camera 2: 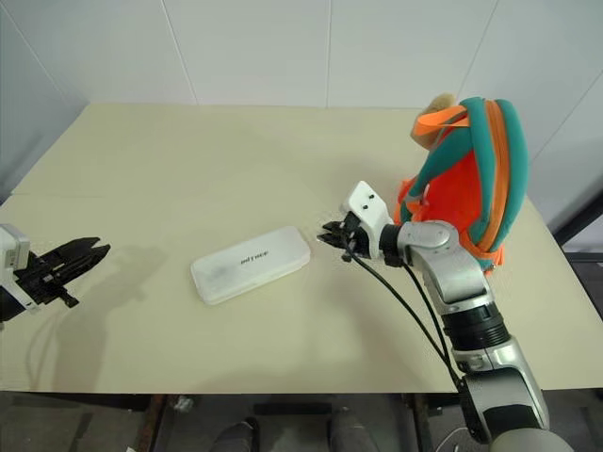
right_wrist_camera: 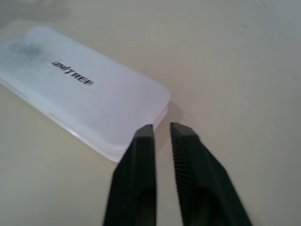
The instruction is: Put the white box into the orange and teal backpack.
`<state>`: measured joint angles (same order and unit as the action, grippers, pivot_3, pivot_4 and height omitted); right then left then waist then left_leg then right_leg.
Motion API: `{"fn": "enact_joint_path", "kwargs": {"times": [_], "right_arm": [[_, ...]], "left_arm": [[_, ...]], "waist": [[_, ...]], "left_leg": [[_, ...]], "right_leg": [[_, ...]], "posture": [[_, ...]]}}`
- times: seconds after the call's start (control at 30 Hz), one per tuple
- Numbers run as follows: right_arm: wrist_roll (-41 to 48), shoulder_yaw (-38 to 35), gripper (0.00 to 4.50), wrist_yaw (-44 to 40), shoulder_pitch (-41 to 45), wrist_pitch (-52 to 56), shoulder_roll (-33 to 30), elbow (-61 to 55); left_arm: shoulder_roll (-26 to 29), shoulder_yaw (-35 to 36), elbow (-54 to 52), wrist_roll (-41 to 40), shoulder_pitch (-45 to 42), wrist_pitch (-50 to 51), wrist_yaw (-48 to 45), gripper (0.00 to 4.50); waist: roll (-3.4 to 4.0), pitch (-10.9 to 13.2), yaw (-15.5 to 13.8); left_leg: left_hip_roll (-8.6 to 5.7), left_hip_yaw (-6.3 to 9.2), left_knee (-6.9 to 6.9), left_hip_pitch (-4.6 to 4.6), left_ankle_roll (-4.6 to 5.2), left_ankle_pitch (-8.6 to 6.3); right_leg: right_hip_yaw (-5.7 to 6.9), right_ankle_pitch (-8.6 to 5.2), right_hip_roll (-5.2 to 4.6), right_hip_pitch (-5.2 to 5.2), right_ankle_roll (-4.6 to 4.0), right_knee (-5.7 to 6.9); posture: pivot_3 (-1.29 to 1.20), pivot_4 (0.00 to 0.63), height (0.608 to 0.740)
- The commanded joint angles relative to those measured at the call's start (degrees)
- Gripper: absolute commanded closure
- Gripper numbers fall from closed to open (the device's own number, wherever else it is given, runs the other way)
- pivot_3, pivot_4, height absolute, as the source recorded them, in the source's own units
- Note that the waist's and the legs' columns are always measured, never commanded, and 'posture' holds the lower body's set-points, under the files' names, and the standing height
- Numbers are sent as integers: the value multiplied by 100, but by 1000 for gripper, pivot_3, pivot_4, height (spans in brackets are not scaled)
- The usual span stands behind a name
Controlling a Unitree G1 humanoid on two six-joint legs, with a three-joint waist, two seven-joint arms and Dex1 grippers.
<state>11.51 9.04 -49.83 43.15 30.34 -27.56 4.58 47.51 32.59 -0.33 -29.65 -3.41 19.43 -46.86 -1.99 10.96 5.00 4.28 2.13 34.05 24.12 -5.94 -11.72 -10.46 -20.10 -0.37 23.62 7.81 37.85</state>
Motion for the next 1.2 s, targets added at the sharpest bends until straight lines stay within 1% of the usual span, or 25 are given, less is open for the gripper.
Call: {"fn": "enact_joint_path", "kwargs": {"times": [0.03, 0.1, 0.2, 0.37, 0.5, 0.6, 0.83, 1.0, 1.2], "right_arm": [[-45, 37, 4500, 46, 194, -263, 191, 157], [-99, 59, 4500, 52, 245, -346, 283, 297], [-373, 167, 4500, 272, 437, -692, 494, 872], [-702, 272, 4500, 533, 633, -1109, 804, 1545], [-996, 391, 4500, 713, 719, -1322, 939, 1982], [-1065, 405, 4500, 703, 731, -1428, 1009, 2099], [-1077, 392, 4500, 659, 734, -1449, 1178, 2123], [-1050, 422, 4500, 573, 696, -1403, 1266, 2034], [-1034, 482, 4500, 397, 646, -1299, 1320, 1857]], "left_arm": [[-130, -64, -373, -354, 61, 625, 178, 4487], [-194, -84, -433, -440, 71, 813, 177, 4487], [-320, -381, -490, -340, 52, 1289, 515, 4487], [-628, -655, -531, -443, -30, 1613, 674, 4487], [-1013, -663, -369, -692, -306, 1763, 812, 4487], [-1126, -726, -334, -774, -343, 1901, 792, 4487], [-1528, -832, 189, -755, -601, 1590, 642, 4487], [-1746, -946, 266, -709, -670, 1225, 481, 4487], [-1871, -1005, 230, -736, -708, 1044, 424, 4487]], "waist": [[0, 0, 3], [0, 0, 11], [-1, -1, 26], [-2, -1, 27], [-2, -2, 24], [-2, -2, 24], [-3, -2, 82], [-2, -2, 110], [-3, -2, 125]], "left_leg": [[0, 0, 0, 0, 0, 0], [0, 2, 0, -1, 0, 0], [0, 3, 1, 0, 0, 0], [-1, 7, 4, -1, 0, 0], [-1, 13, 4, 0, -1, 0], [-2, 19, 9, 0, -1, 1], [-4, 29, 13, -3, -2, 1], [-4, 33, 13, -2, -3, 2], [-7, 38, 15, -2, -3, 2]], "right_leg": [[0, 0, 0, 0, 0, 1], [1, 0, 1, 0, 0, 2], [2, 0, 1, 0, 0, 2], [5, 2, 0, -4, 3, 2], [11, 2, 0, -5, 3, 4], [15, 3, -1, -11, 4, 4], [22, 4, -1, -17, 6, 8], [24, 5, -3, -18, 7, 8], [27, 6, -5, -22, 8, 8]], "posture": [[0, 150, 740], [0, 150, 740], [0, 150, 740], [0, 150, 740], [0, 150, 740], [0, 150, 740], [0, 150, 740], [0, 150, 740], [0, 150, 740]]}}
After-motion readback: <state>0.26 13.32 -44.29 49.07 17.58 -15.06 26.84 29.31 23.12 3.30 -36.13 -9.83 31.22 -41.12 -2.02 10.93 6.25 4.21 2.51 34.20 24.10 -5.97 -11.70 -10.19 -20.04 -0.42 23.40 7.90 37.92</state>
